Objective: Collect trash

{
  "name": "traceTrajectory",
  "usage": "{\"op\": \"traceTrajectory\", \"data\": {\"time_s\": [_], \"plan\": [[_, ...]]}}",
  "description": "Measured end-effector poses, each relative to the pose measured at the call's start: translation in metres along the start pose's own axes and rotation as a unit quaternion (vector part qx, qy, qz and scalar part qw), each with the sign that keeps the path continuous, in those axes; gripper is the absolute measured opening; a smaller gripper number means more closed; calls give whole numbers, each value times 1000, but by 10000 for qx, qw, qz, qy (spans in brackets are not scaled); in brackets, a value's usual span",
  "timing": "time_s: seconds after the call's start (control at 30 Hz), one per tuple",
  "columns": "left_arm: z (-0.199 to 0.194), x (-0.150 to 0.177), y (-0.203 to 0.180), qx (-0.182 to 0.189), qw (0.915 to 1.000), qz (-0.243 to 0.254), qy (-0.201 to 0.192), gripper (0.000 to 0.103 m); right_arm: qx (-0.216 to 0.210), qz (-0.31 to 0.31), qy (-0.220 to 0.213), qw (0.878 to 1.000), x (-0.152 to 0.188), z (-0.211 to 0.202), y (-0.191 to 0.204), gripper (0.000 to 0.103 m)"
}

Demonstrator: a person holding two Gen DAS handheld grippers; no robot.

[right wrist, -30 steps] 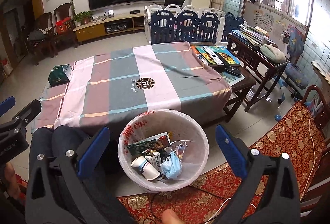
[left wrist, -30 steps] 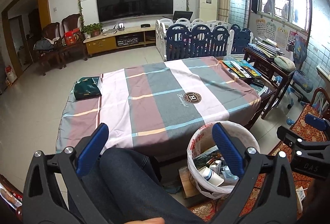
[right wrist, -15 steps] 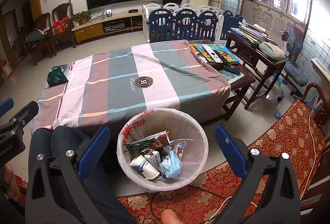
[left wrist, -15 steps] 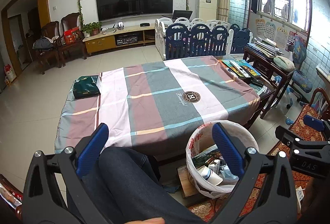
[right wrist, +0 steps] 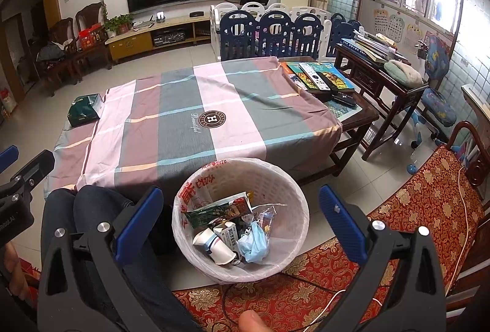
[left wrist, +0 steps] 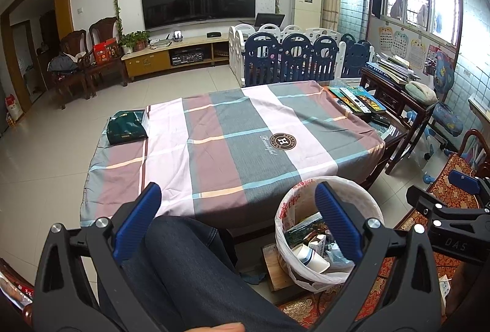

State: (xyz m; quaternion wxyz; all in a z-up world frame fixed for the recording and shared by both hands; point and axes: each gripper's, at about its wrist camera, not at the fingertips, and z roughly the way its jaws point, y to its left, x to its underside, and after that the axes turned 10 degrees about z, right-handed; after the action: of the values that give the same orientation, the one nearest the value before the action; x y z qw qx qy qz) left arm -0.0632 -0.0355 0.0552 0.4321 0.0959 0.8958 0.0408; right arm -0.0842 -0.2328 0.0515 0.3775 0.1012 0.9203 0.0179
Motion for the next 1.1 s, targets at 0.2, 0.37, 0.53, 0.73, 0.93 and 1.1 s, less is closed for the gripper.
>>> {"op": "traceTrajectory", "data": {"time_s": [0.2,0.37,0.53,0.73,0.93,1.1], "plan": [[1,2,-2,22,10000,2,13,100,-3,5,15,10000,1,1,-1,100],[1,1,-1,17,10000,-2,18,100,-1,8,30,10000,5,1,-1,100],[1,2,-1,29,10000,-6,23,100,3,12,26,10000,6,1,-2,100],[2,4,-1,51,10000,5,36,100,2,9,34,10000,5,1,-2,100],[2,7,-3,67,10000,11,34,100,6,11,38,10000,5,1,-2,100],[5,11,-6,140,9998,80,83,100,18,23,65,10000,12,2,-5,100]]}}
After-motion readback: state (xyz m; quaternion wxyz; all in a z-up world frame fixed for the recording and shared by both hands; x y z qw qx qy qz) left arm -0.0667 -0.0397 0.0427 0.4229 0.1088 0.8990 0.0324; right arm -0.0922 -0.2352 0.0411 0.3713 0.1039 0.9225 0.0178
